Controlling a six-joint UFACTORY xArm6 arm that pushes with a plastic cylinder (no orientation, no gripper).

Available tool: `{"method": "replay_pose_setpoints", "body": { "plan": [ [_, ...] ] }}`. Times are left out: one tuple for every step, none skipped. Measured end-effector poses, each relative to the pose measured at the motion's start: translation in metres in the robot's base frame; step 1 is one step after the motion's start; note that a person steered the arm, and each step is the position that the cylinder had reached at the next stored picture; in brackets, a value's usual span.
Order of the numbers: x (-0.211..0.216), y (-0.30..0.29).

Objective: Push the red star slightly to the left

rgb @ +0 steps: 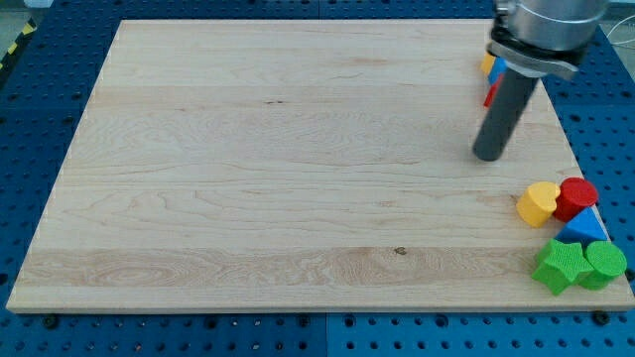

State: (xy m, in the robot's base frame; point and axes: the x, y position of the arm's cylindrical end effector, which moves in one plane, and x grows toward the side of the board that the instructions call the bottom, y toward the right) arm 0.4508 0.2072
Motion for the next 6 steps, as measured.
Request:
{"method": "replay_pose_setpoints", "body": {
  "plan": [
    [0.0,0.047],
    [-0.031,0.079],
    [-0.074,0.084],
    [-0.097,0.079],
    [-0.098,0.06],
    [-0.098,0.037]
  ]
}}
